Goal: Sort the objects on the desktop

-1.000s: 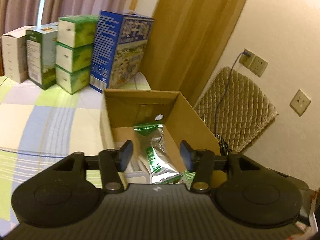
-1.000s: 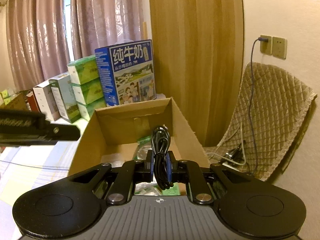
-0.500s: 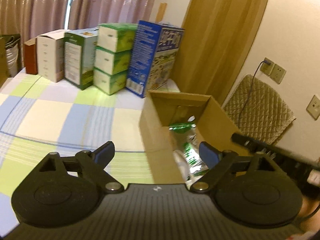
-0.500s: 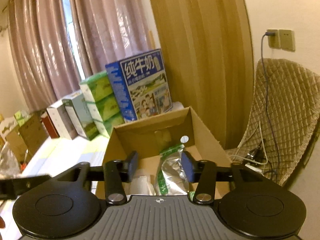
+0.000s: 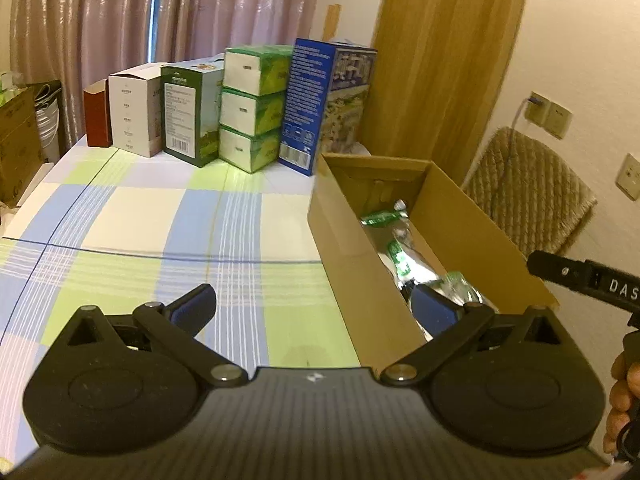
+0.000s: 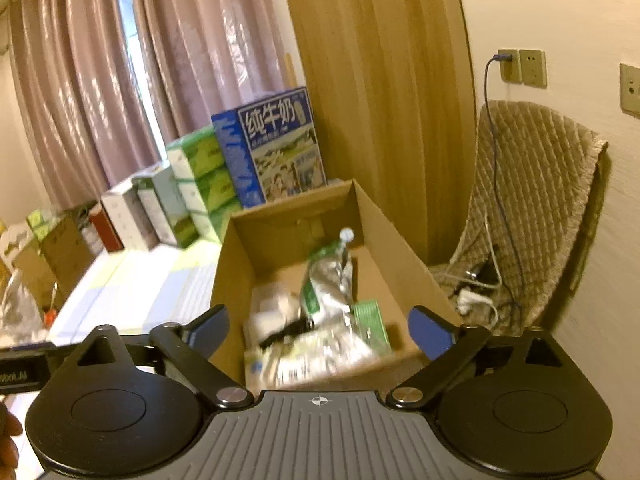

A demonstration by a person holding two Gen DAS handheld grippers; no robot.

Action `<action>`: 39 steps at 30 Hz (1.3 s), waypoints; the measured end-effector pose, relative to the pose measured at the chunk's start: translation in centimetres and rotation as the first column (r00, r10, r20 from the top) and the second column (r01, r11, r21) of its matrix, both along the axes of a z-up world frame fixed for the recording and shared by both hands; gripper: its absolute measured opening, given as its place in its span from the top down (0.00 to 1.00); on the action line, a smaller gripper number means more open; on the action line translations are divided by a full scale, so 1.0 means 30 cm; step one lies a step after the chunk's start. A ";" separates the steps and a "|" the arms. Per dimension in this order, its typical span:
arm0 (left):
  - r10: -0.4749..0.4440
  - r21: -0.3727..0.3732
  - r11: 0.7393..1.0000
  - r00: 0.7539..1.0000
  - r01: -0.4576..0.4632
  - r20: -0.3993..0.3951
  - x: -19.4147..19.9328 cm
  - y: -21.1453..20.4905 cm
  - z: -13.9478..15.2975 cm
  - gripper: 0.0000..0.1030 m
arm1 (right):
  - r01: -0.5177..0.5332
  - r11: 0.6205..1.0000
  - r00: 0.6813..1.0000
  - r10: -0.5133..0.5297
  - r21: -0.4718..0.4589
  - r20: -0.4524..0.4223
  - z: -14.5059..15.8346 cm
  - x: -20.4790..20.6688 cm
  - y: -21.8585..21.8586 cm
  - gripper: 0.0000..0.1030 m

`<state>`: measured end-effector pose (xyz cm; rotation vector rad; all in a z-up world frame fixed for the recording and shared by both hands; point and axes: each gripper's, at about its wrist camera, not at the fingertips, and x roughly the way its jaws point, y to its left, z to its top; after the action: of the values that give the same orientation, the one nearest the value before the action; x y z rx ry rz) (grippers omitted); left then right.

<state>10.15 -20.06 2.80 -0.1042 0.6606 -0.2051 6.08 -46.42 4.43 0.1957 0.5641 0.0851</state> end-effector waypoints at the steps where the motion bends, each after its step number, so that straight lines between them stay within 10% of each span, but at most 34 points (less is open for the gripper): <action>1: 0.000 0.011 1.000 1.000 0.000 -0.004 -0.015 -0.003 0.003 0.01 | -0.002 1.000 1.000 0.001 -0.009 -0.005 0.000 -0.024 0.005 0.05; 39: -0.043 0.031 0.998 0.996 0.045 -0.075 -0.417 -0.102 0.093 0.01 | -0.021 0.996 0.998 0.017 -0.084 -0.057 0.155 -0.470 0.029 0.02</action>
<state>-2.37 -23.13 5.58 -0.0658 0.7409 -0.2335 -8.01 -45.55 9.09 0.1101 0.6249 0.0740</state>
